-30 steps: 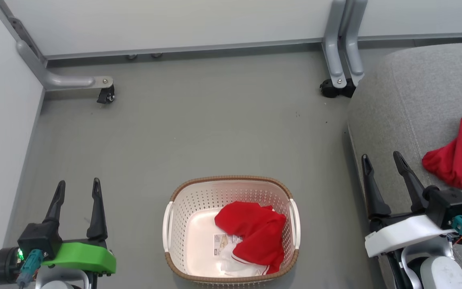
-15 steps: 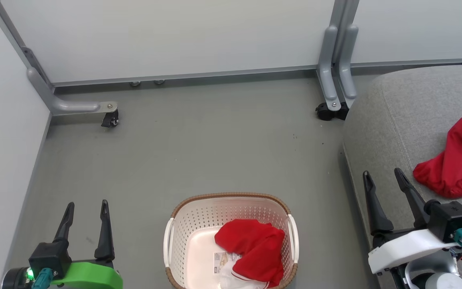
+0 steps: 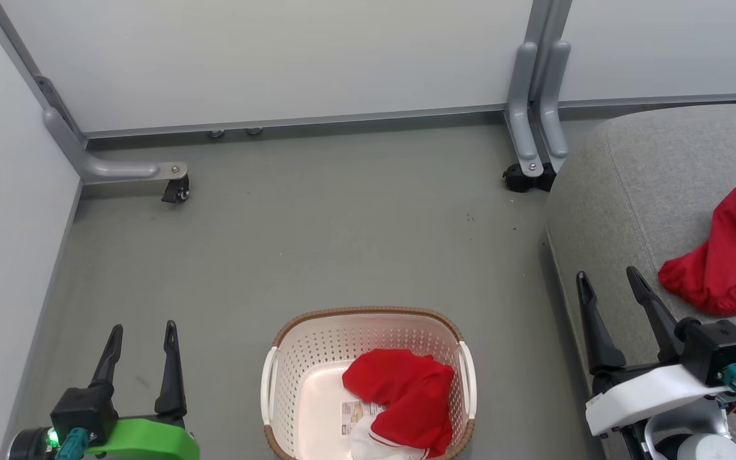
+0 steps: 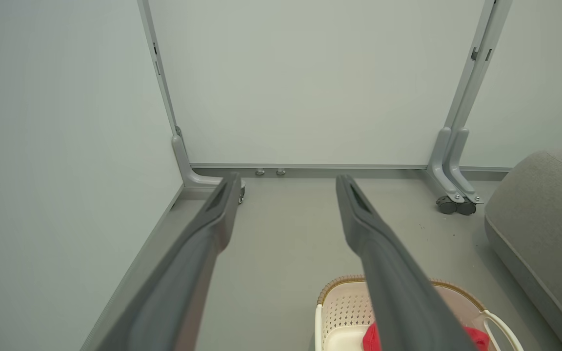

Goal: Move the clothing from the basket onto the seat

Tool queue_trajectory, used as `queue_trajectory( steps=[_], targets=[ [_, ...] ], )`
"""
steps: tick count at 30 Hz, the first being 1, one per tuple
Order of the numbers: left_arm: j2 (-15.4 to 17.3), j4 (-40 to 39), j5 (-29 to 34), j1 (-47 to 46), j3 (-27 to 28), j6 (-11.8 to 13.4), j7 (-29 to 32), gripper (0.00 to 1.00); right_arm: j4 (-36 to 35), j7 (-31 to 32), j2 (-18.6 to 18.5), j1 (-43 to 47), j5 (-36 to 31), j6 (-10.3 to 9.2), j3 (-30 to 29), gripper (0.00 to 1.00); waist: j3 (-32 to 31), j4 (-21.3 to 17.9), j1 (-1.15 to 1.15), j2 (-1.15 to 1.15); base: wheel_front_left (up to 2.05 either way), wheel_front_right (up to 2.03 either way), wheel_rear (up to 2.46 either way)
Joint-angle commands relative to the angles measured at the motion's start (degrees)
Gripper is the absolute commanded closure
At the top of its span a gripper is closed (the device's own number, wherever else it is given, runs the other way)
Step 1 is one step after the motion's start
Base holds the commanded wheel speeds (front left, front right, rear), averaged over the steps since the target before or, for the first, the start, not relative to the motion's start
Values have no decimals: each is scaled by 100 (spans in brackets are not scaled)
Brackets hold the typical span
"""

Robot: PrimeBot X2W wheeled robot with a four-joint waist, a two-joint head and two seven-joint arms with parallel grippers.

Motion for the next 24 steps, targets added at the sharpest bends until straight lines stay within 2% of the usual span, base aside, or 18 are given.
queue_trajectory(
  steps=[1,12,18,24],
  targets=[
    [-16,18,11,32,20,-30,-3,0,-37,23,-8,64,5,-8,-22,0,1,13,0,0,0,0,0],
    [-88,113,70,-236,-84,-96,-2,0,-128,30,-8,-98,-12,-8,-18,0,230,18,0,0,0,0,0],
    [-234,434,178,-673,-469,-247,23,0,-270,35,-8,-315,-91,-8,-12,0,642,-84,0,0,0,0,0],
    [-450,829,108,-1254,-950,-403,41,0,-506,42,-7,-635,-156,-8,-26,0,1311,-274,0,0,0,0,0]
  ],
)
